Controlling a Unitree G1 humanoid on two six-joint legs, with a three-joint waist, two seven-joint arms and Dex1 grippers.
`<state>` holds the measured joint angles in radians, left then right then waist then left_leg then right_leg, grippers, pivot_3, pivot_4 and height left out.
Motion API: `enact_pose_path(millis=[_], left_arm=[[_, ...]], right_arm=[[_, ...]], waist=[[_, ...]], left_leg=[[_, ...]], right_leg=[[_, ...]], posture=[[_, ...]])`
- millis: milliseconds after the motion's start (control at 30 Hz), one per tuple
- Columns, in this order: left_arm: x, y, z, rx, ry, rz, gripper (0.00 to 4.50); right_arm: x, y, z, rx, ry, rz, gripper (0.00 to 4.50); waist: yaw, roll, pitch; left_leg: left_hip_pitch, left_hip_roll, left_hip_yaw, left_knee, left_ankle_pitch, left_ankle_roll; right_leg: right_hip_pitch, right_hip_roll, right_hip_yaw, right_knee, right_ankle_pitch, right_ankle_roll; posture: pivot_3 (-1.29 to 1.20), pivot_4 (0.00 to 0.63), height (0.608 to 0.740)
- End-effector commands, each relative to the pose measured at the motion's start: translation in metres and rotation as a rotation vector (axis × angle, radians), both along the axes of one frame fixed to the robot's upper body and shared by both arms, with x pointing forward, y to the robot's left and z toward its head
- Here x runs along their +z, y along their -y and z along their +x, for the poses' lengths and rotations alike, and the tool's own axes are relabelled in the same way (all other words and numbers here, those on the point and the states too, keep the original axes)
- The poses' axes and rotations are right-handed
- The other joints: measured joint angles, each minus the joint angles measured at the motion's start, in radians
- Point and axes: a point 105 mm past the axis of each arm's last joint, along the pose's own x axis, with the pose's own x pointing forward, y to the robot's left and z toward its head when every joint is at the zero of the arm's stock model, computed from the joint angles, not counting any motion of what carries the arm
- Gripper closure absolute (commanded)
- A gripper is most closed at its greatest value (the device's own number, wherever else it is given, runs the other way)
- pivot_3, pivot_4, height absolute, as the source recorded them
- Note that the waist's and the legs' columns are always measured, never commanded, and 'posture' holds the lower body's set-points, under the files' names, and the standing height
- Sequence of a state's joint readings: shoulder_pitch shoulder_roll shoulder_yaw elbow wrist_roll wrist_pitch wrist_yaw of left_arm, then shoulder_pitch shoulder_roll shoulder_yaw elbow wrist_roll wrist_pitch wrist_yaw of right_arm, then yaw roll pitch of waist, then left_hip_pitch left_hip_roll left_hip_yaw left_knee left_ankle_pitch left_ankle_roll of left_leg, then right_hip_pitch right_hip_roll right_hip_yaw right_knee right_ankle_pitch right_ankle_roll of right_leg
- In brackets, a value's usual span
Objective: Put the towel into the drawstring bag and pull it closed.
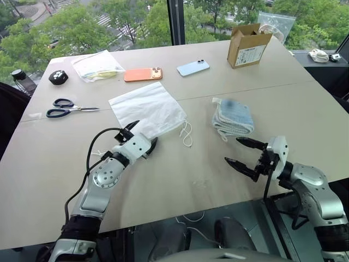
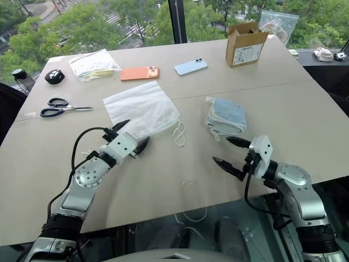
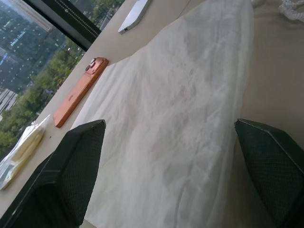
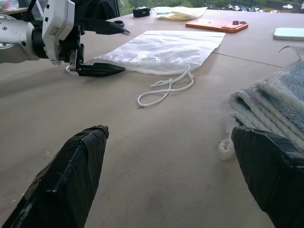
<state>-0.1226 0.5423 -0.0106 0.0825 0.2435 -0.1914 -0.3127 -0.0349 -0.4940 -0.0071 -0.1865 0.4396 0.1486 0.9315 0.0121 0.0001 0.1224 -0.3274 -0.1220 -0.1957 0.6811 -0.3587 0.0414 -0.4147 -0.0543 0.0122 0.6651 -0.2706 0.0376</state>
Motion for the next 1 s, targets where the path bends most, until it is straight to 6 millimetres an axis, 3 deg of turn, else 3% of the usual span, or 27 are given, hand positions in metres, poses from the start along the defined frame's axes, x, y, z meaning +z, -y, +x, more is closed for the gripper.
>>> enact_pose_path(millis=[33, 267, 600, 933, 1000], left_arm=[[0.001, -0.017, 0.006, 0.088, -0.001, 0.0, 0.03], [0.008, -0.027, 0.014, 0.184, 0.012, -0.067, 0.03], [0.025, -0.02, 0.021, 0.192, 0.129, 0.026, 0.03], [0.02, -0.016, 0.038, 0.208, 0.117, 0.131, 0.03], [0.022, -0.016, 0.042, 0.208, 0.124, 0.138, 0.82]], right_arm=[[0.013, -0.002, 0.0, 0.012, 0.058, 0.001, 0.0], [0.013, -0.002, -0.001, 0.008, 0.058, -0.002, 0.0], [0.014, -0.004, -0.002, 0.005, 0.062, 0.0, 0.0], [0.014, -0.006, 0.0, 0.0, 0.066, 0.002, 0.0], [0.014, -0.005, 0.0, -0.002, 0.066, 0.002, 0.0]], waist=[[0.0, 0.0, 0.0], [0.0, 0.0, 0.0], [0.001, 0.0, 0.0], [0.002, 0.0, 0.0], [0.001, 0.0, 0.0]], left_leg=[[0.0, 0.0, 0.0, 0.0, 0.0, 0.0], [0.0, 0.0, 0.0, 0.001, 0.0, 0.0], [0.0, 0.0, 0.0, 0.001, 0.0, 0.0], [0.0, 0.0, 0.0, 0.001, 0.0, 0.0], [0.0, 0.0, 0.0, 0.001, 0.0, 0.0]], right_leg=[[0.0, 0.0, 0.0, 0.0, 0.0, 0.0], [0.0, 0.0, 0.0, 0.0, 0.0, 0.0], [0.0, 0.0, 0.0, 0.0, 0.0, 0.0], [0.0, 0.0, 0.0, 0.001, 0.0, 0.0], [0.0, 0.0, 0.0, 0.001, 0.0, 0.0]], posture=[[0.0, 0.15, 0.74], [0.0, 0.15, 0.74], [0.0, 0.15, 0.74], [0.0, 0.15, 0.74], [0.0, 0.15, 0.74]])
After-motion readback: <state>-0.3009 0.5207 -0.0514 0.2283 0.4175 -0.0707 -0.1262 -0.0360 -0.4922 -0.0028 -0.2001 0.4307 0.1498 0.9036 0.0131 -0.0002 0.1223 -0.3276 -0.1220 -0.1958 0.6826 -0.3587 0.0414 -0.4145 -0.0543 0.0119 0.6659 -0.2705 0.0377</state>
